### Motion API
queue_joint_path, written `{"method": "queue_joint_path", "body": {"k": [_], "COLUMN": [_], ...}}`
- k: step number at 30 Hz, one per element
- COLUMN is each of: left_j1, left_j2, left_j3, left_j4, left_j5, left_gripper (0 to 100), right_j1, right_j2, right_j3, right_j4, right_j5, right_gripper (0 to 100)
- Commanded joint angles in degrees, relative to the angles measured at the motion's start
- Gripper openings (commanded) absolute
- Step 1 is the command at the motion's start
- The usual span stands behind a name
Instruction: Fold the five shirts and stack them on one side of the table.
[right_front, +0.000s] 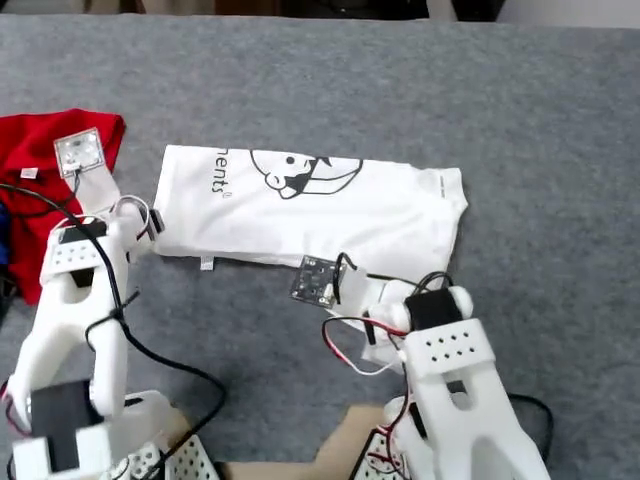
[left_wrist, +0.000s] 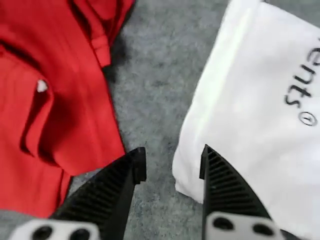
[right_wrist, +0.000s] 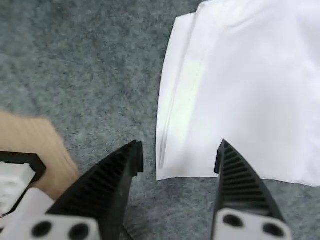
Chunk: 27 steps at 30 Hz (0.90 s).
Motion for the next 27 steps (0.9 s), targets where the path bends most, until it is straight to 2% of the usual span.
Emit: {"method": "queue_joint_path", "body": {"k": [1, 7, 16, 27], "left_j1": [-0.53, -0.53, -0.53, -0.53], "left_j2": [4.09, 8.4, 8.57, 8.57], "left_j3": [-3.96, -8.7, -8.88, -8.7], "left_j4": [-1.49, 1.93, 2.02, 2.02], "left_j5": [0.97, 0.97, 0.62, 0.53], "left_gripper": [19, 19, 19, 19], "right_j1": [-0.75, -0.84, -0.84, -0.75], "right_j2": [3.56, 13.58, 23.52, 31.6], "right_j3": [-0.04, -1.54, -3.74, -5.32], "right_j4": [-2.37, -9.93, -15.3, -17.58], "right_j5": [-0.79, -0.79, -0.79, 1.23], "right_gripper": [24.9, 24.9, 25.0, 23.3]}}
